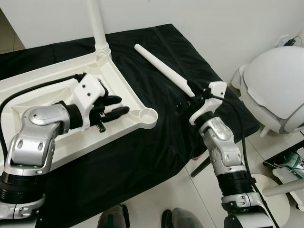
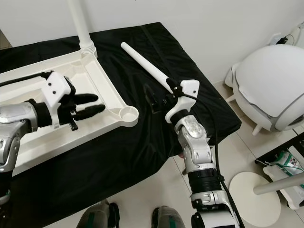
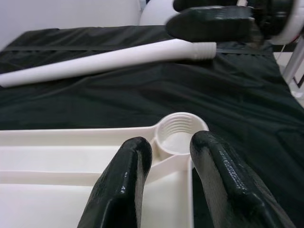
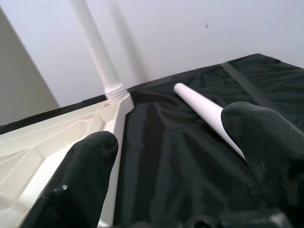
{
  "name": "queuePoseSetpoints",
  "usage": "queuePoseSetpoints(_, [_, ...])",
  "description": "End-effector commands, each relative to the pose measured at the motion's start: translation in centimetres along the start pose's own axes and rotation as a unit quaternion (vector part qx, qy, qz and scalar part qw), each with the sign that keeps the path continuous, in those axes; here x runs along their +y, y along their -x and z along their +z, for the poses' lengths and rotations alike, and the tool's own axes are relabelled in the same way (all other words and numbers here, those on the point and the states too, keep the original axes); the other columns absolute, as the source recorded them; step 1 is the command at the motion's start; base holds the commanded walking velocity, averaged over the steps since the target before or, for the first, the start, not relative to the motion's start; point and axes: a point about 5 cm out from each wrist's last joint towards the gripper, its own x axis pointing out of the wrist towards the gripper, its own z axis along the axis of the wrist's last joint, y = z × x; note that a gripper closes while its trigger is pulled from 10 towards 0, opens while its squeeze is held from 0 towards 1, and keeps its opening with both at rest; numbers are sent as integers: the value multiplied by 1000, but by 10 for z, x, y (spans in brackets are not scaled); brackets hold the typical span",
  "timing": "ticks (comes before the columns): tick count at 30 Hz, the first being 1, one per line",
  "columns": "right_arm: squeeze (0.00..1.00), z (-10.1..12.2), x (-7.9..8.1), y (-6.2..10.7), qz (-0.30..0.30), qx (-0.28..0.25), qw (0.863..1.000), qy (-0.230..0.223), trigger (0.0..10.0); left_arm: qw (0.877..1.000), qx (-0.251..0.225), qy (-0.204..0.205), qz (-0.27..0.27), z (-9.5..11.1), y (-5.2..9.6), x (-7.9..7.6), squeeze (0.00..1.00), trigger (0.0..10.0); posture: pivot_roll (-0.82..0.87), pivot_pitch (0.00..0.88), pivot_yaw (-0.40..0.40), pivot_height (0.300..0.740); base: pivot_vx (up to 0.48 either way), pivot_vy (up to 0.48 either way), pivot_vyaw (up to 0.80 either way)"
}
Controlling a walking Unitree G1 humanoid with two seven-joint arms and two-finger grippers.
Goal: Building children table
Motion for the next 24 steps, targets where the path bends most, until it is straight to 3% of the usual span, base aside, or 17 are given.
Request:
queuePoseSetpoints(1, [0,-5,-5,-2,-21,15,1000,7,10000,999,8,11,33,-7,-6,-3,0,10000,-3,11,10,740,0,0,0])
queuePoseSetpoints(5, [0,-8,-11,-5,-42,28,999,16,10000,998,-1,29,53,-11,-14,-7,0,10000,-3,11,10,740,0,0,0])
queuePoseSetpoints(7, [0,-9,-21,-13,-78,46,996,25,10000,989,-37,79,116,-11,-36,-13,0,10000,-8,0,-10,740,0,0,0])
queuePoseSetpoints(12, [0,-7,-27,-19,-94,46,994,30,10000,978,-57,120,160,-7,-49,-14,0,10000,-12,0,-19,740,0,0,0])
queuePoseSetpoints(13, [0,-1,-33,-24,-106,34,993,47,10000,967,-79,163,180,0,-59,-11,0,10000,-19,0,-30,740,0,0,0])
queuePoseSetpoints(14, [0,1,-36,-27,-113,32,992,52,10000,961,-88,180,191,3,-63,-8,0,10000,-19,0,-30,740,0,0,0])
queuePoseSetpoints(20, [0,4,-41,-32,-118,32,991,55,10000,954,-102,174,222,11,-71,1,0,10000,-26,0,-43,740,0,0,0])
queuePoseSetpoints(22, [0,4,-42,-34,-120,35,991,57,10000,947,-101,184,242,11,-75,7,0,10000,-34,0,-45,740,0,0,0])
queuePoseSetpoints(24, [0,4,-47,-38,-124,43,989,60,10000,930,-91,215,284,5,-81,22,0,10000,-46,0,-43,740,0,0,0])
